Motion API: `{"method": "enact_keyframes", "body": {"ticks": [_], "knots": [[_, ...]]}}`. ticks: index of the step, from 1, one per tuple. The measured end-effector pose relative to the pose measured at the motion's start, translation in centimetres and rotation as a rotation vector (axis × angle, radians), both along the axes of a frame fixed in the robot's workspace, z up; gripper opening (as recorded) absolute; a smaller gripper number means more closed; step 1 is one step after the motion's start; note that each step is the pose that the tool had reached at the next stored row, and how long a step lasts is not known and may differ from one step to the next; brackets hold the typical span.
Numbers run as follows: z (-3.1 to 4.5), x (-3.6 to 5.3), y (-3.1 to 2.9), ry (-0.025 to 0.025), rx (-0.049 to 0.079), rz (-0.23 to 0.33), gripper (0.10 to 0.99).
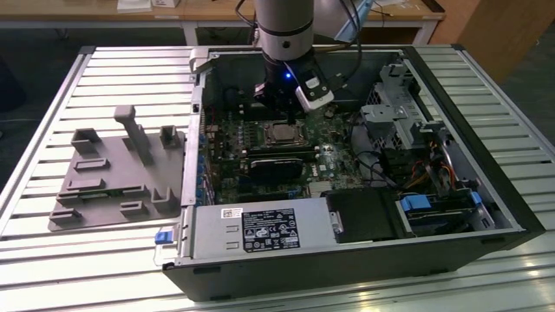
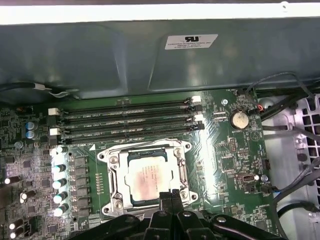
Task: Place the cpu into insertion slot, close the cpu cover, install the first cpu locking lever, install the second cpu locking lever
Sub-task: 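Install the second cpu locking lever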
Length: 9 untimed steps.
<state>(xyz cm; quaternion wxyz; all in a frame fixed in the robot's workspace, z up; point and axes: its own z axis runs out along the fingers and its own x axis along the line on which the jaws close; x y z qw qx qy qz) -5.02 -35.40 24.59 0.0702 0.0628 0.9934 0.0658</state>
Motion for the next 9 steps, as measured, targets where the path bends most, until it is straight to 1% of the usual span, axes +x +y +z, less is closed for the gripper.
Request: {"method": "enact_keyframes", "body": {"ticks": [9], "knots": [[-0.08, 0.0, 0.0, 0.0, 0.0, 0.0, 0.102]]}}
